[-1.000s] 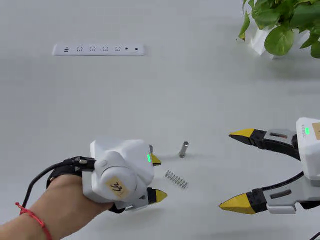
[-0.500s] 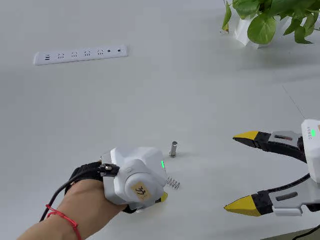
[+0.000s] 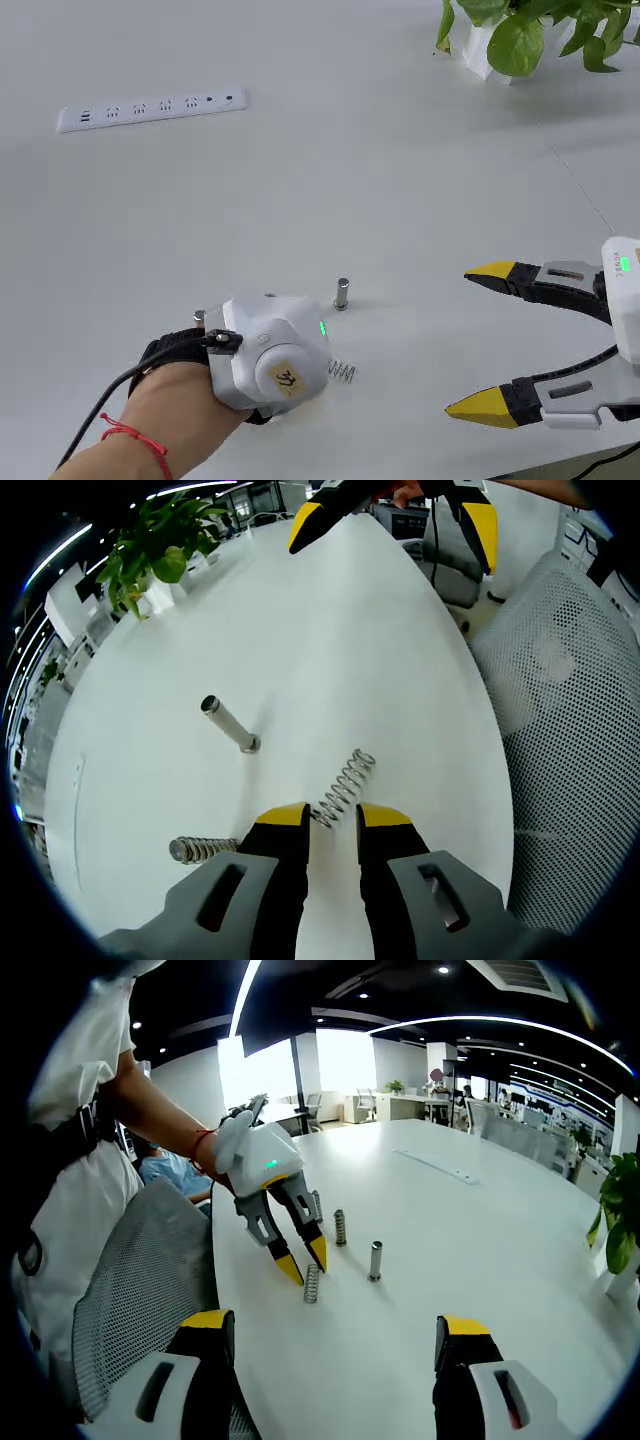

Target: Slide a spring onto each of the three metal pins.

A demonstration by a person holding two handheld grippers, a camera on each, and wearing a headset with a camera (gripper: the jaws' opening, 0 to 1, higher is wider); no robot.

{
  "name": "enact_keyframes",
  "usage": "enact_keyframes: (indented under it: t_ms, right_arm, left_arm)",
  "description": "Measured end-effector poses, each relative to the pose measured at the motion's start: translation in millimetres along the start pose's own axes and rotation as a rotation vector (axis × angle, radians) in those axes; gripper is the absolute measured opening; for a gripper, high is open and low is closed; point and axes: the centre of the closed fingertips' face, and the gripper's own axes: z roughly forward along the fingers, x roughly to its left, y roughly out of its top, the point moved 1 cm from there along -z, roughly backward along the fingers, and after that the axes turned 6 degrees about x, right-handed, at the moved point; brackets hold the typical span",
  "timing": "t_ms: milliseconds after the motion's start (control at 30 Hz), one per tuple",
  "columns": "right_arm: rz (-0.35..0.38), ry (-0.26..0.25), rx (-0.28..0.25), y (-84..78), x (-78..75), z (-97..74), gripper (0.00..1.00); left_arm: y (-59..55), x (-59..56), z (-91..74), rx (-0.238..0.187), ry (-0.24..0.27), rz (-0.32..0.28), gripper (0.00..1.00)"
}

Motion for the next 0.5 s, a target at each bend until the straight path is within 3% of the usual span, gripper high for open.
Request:
enact_keyframes:
  t_ms: [500]
  right_arm:
    - [-0.001,0.006,0.006,-1.7,1.3,1.3,0.81]
  left_arm:
    - [-4.3,-2.5,-1.6,0.013,-0.001,-0.015,0.09]
